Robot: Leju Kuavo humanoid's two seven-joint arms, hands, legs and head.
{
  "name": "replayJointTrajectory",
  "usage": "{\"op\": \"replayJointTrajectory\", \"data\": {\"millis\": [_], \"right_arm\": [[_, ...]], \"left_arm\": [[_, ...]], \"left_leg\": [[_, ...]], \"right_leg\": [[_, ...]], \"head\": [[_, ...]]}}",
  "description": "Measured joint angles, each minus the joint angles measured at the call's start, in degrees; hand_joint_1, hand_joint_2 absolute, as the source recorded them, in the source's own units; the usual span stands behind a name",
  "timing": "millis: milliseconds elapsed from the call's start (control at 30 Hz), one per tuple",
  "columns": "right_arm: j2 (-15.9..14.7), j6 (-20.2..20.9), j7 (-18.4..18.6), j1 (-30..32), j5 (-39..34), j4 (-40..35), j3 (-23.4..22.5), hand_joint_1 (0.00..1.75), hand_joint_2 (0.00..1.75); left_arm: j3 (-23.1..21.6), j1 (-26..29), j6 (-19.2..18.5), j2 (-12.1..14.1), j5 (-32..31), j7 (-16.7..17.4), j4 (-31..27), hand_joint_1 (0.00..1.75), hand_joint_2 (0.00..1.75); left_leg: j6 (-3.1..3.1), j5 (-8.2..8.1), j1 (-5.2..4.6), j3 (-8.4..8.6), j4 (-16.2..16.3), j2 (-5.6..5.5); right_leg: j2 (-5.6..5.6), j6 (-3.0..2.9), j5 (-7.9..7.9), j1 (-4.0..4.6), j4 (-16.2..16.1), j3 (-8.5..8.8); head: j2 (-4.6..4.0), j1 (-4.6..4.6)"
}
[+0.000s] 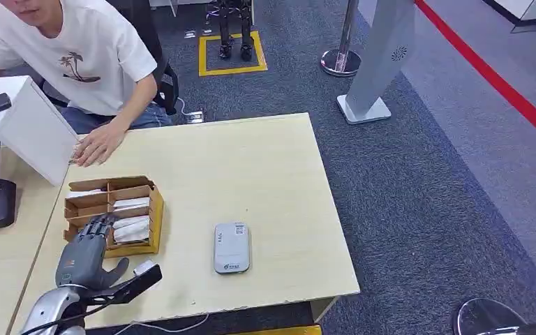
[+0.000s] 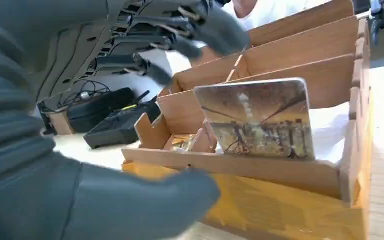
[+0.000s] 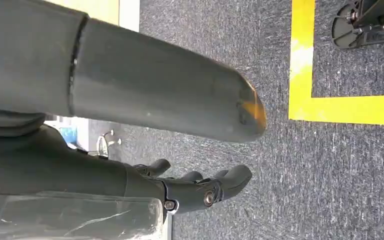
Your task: Pass the card to the sensor for recognition and then transmit it.
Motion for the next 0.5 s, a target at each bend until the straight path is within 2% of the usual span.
{"op": "replayJointTrajectory", "data": {"millis": [33,500], "right_arm": [[0.0,0.0,0.2,0.0,0.0,0.0,0.0,0.00,1.75],[0.0,-0.1,0.1,0.0,-0.5,0.0,0.0,0.00,1.75]], "left_arm": [[0.0,0.0,0.0,0.0,0.0,0.0,0.0,1.75,1.75],[0.0,0.6,0.1,0.7,-0.7,0.6,0.0,1.75,1.75]], "left_leg": [[0.00,0.00,0.00,0.00,0.0,0.00],[0.00,0.00,0.00,0.00,0.0,0.00]], "right_leg": [[0.00,0.00,0.00,0.00,0.0,0.00],[0.00,0.00,0.00,0.00,0.0,0.00]], "head": [[0.00,0.00],[0.00,0.00]]}}
